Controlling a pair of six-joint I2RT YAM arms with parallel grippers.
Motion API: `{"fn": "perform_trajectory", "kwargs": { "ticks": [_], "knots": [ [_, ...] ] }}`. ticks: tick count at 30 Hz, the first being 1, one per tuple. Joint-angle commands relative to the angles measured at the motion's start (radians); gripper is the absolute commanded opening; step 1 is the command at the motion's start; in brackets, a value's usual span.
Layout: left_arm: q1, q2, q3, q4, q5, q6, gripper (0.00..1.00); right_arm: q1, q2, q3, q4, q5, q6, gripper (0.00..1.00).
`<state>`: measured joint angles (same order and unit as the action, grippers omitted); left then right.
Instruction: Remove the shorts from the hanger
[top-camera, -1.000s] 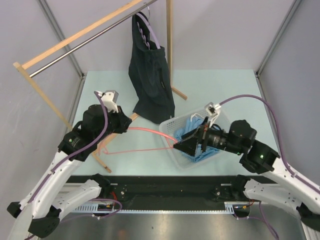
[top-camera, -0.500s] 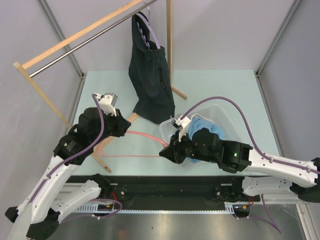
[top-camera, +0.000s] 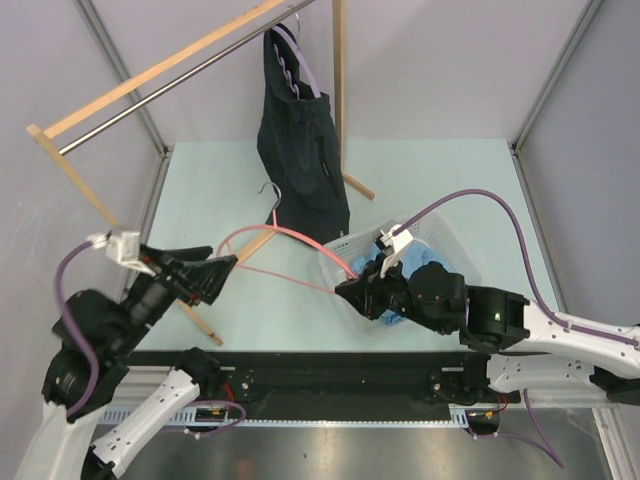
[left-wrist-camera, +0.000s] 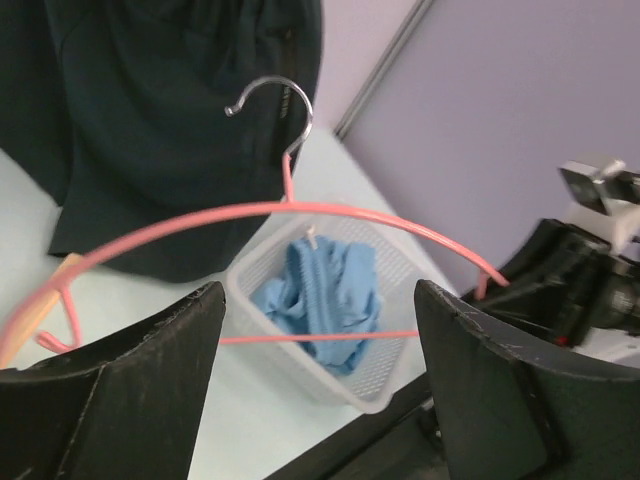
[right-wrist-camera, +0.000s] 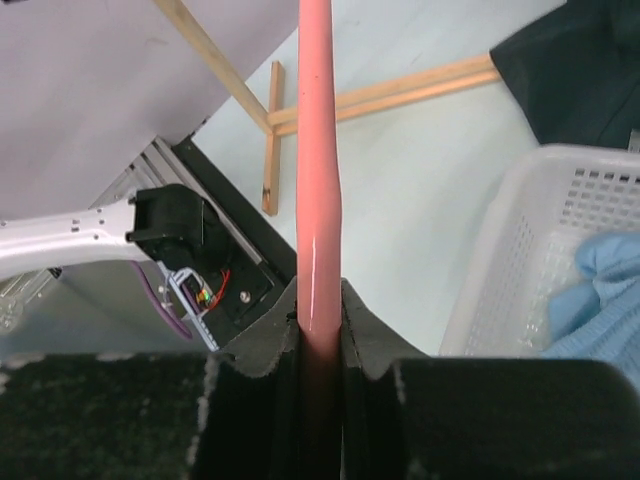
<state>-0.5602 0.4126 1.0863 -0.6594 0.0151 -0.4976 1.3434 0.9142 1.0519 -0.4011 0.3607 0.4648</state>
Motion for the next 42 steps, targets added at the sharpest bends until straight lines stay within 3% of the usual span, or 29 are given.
{"fn": "perform_trajectory", "kwargs": {
  "ticks": [1,10,15,25,42],
  "knots": [
    [0.002,-0.124,-0.075,0.032,0.043,-0.108,0.81,0.016,-0.005,0.04,0.256,0.076,-0.095,0.0],
    [0.002,-0.23,-0.218,-0.011,0.253,-0.248,0.83,0.017,0.086,0.046,0.698,0.194,-0.256,0.0],
    [0.002,-0.281,-0.236,-0.063,0.25,-0.242,0.83,-0.019,0.169,0.082,0.847,0.181,-0.284,0.0],
    [0.002,-0.409,-0.287,-0.065,0.152,-0.329,0.83,-0.127,0.318,0.204,0.867,0.063,-0.172,0.0],
    [0.002,-0.371,-0.16,-0.146,0.086,-0.272,0.82,-0.21,0.48,0.315,0.869,-0.052,-0.083,0.0]
  ]
}}
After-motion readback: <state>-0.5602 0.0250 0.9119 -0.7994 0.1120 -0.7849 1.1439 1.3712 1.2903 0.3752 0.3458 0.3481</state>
